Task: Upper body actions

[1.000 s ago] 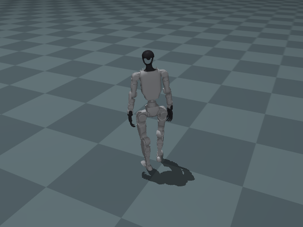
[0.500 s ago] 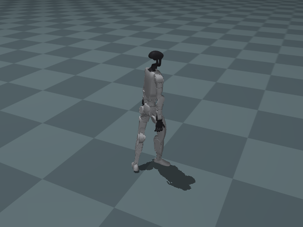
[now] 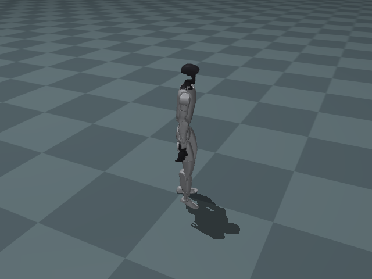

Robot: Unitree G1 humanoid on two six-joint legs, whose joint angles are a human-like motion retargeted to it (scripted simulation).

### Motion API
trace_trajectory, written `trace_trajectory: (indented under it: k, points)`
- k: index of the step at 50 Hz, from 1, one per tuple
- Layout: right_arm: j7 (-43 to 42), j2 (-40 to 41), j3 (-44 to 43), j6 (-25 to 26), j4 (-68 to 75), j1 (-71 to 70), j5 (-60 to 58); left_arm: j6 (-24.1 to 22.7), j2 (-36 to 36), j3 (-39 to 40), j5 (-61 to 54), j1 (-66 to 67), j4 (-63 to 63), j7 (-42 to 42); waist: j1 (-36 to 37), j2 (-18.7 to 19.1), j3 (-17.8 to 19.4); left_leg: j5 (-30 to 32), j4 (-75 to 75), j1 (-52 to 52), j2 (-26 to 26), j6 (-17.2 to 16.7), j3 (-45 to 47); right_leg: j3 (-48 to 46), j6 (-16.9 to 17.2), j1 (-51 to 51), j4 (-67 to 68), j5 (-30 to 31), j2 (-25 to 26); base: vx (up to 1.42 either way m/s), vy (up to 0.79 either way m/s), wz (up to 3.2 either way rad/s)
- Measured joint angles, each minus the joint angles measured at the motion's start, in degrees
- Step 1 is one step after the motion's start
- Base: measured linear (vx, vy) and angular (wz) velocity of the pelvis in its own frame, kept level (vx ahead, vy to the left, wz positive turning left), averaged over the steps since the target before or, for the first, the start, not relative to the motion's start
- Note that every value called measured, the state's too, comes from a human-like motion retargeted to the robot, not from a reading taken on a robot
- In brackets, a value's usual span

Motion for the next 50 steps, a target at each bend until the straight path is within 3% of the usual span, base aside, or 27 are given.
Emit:
trace_trajectory:
  k: [3,5,7,9,22,50]
  points:
    - [0.10,-0.07,-0.90,0.96,1.07,0.51,1.44,-0.22,-0.48,-0.35,-0.19,0.35,0.53,0.35,1.82,1.66,0.85,6.20,-8.28,1.73,-3.59,0.27,-9.95,2.42,0.53,2.22,0.21,-0.64,2.10,0.26,0.13,-0.75]
    - [-0.13,-0.38,-1.08,1.47,1.75,1.25,1.42,-0.37,-0.97,-0.40,-0.19,1.18,1.07,0.28,0.06,2.55,0.04,5.80,-10.01,3.68,-4.13,0.58,-11.35,2.82,1.14,3.25,0.41,-1.29,2.49,0.32,0.18,0.08]
    - [-0.26,-0.37,-0.65,2.41,2.34,0.97,0.83,-0.13,-1.13,0.61,0.18,1.15,1.87,-0.34,-2.77,3.60,-0.23,6.99,-11.75,4.28,-0.70,-1.01,-4.49,2.26,1.60,3.91,0.45,-1.84,3.36,0.20,0.13,0.34]
    - [-1.22,0.03,-0.58,2.76,2.63,0.75,1.20,-0.04,-1.12,1.20,0.42,0.92,2.19,-0.16,-3.99,3.31,0.14,7.48,-13.18,5.86,-3.12,-0.04,-9.90,2.23,2.10,4.54,0.75,-2.20,2.98,0.10,0.07,0.01]
    - [-1.44,0.61,1.43,0.39,2.41,0.44,-0.58,0.35,-0.21,3.30,-1.52,0.83,4.17,-0.56,-1.46,2.12,-1.05,5.23,-14.95,10.29,-4.42,2.61,-5.14,7.30,3.49,5.06,1.89,-1.58,2.17,0.13,0.07,-0.50]
    - [-0.06,0.13,0.36,-1.16,2.17,0.27,-1.91,0.42,0.68,0.35,0.71,-0.07,6.85,-1.15,-1.84,1.69,-1.41,5.66,-14.87,10.38,-7.05,5.12,-3.50,7.54,5.47,4.68,2.65,-0.26,-0.23,0.01,0.03,-0.03]
